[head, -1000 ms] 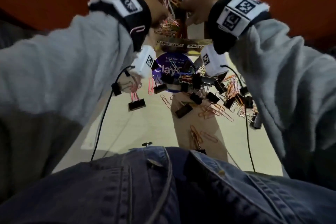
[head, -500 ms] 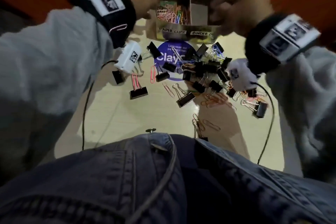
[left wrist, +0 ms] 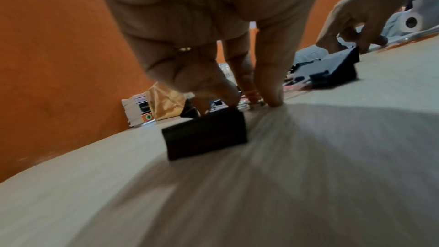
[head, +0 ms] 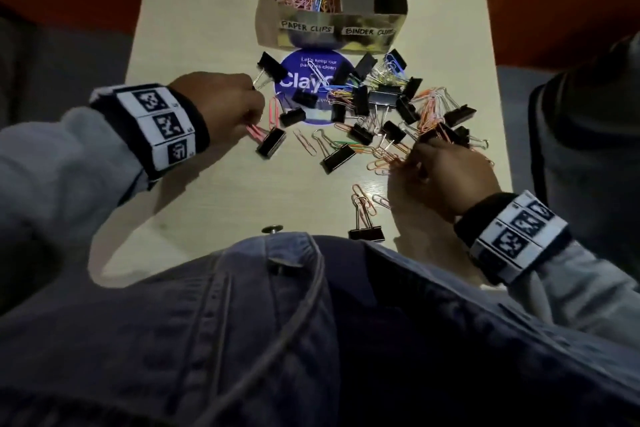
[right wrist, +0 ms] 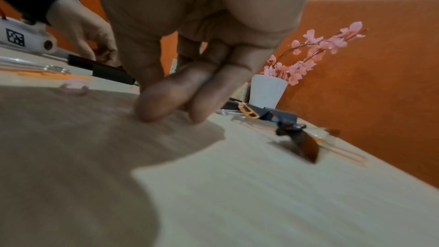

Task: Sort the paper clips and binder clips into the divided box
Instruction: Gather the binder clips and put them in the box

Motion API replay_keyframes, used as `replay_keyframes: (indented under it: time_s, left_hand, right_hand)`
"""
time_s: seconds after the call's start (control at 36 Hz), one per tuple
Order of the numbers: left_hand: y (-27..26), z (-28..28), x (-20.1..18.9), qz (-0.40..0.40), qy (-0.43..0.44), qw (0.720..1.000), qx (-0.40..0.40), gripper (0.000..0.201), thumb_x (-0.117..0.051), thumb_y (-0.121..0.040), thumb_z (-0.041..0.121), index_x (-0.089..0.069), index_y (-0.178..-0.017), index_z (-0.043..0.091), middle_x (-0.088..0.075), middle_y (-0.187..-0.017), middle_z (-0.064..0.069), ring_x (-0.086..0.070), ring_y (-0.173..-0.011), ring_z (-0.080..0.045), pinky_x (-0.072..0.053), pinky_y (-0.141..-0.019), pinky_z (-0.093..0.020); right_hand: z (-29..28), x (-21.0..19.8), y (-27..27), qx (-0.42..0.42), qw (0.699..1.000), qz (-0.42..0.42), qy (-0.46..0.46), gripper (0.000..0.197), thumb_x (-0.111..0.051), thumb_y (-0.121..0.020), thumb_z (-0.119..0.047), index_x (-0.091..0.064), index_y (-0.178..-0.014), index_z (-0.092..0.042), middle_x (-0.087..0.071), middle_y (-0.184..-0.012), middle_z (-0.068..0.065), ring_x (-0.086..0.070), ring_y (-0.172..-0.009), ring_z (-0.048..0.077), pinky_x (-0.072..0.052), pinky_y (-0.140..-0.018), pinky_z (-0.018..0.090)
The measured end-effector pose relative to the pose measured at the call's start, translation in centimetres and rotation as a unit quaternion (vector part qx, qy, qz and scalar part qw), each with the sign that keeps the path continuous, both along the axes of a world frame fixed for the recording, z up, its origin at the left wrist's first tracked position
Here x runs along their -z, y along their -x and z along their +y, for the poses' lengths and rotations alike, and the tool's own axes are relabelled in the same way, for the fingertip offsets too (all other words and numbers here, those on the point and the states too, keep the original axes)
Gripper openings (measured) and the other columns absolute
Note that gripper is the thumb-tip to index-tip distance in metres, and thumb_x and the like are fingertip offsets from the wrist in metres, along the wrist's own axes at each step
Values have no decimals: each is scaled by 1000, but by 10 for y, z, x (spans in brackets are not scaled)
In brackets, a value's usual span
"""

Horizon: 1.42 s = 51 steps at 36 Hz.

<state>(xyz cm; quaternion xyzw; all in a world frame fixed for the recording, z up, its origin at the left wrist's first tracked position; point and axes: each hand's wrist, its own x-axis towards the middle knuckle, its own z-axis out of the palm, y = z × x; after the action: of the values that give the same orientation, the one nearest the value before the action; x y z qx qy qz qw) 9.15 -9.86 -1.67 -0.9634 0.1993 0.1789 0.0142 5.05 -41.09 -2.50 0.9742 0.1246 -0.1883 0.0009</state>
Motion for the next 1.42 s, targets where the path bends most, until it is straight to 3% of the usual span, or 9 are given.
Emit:
replay_keyframes:
  time_s: [0.17, 0.25, 0.33, 0.47, 0.58, 0.75, 0.92, 1.14, 1.42]
  left_hand:
    - [-15, -16, -2, 20, -25, 998, 58, 11, -65, -83, 25, -69, -94, 23, -50, -92, 2, -56, -95, -25, -40, -69, -29]
    - [-22, -19, -5, 39, -14, 997, 58, 9, -67, -83, 27, -69, -90, 22, -54, -92, 2, -54, -92, -22, -38, -70, -28]
    - [-28, -19, -10, 39, 39, 998, 21, 7, -70, -81, 25, -70, -85, 19, -57, -89, 0, -51, -84, -20, -41, -71, -30]
    - [-40, -19, -12, 7, 53, 997, -51, 3, -67, -83, 23, -66, -85, 22, -66, -96, -4, -55, -91, -26, -40, -73, -31]
    - [-39, -23, -3, 33, 24, 996, -76, 23, -72, -77, 31, -61, -97, 25, -66, -96, -2, -53, -87, -23, -43, -74, -31]
    - [-31, -38, 3, 6, -7, 999, -53, 39, -64, -80, 45, -57, -108, 19, -64, -103, -5, -59, -95, -30, -47, -74, -34]
    - [-23, -53, 9, -6, 3, 999, -39, 18, -63, -84, 23, -60, -102, 18, -63, -102, -9, -58, -94, -32, -43, -72, -34]
    - [-23, -58, 12, 51, 53, 989, -128, 21, -61, -81, 13, -52, -97, 23, -62, -100, -6, -58, -93, -29, -48, -78, -37]
    - [-20, -67, 9, 55, 60, 985, -154, 20, -62, -84, 13, -65, -103, 13, -65, -109, -10, -60, -101, -31, -47, -83, -36]
  right_hand:
    - [5, -5, -8, 8, 997, 7, -79, 19, -65, -85, -36, -69, -94, -20, -64, -93, 0, -59, -83, 20, -42, -66, 27]
    - [-3, -9, -9, 26, 998, -3, -52, 29, -69, -80, -37, -65, -105, -23, -61, -102, -2, -58, -88, 19, -41, -68, 28]
    - [1, -6, -6, -18, 1000, 13, 5, 40, -64, -82, -44, -60, -117, -25, -57, -114, 0, -60, -97, 24, -46, -73, 31]
    - [25, -2, -5, -100, 995, -10, 8, 30, -47, -90, -41, -64, -107, -24, -58, -104, 1, -62, -89, 28, -43, -62, 29]
    - [30, -4, -11, -91, 996, -8, -3, 33, -53, -86, -37, -55, -115, -21, -58, -114, 1, -61, -94, 28, -34, -63, 28]
    - [30, -3, -13, -134, 990, 5, 53, 39, -57, -86, -43, -54, -123, -29, -54, -114, 0, -62, -92, 29, -38, -61, 29]
    - [29, 1, -13, -110, 994, -12, 11, 43, -56, -85, -39, -52, -123, -21, -56, -115, 3, -62, -91, 31, -47, -64, 32]
    - [50, 4, -26, -135, 990, -3, 35, 67, -62, -82, -51, -37, -138, -23, -45, -126, 6, -60, -95, 29, -42, -63, 32]
    - [60, 6, -21, -121, 993, 3, 1, 30, -59, -87, -35, -60, -112, -19, -53, -118, 4, -59, -99, 29, -45, -71, 34]
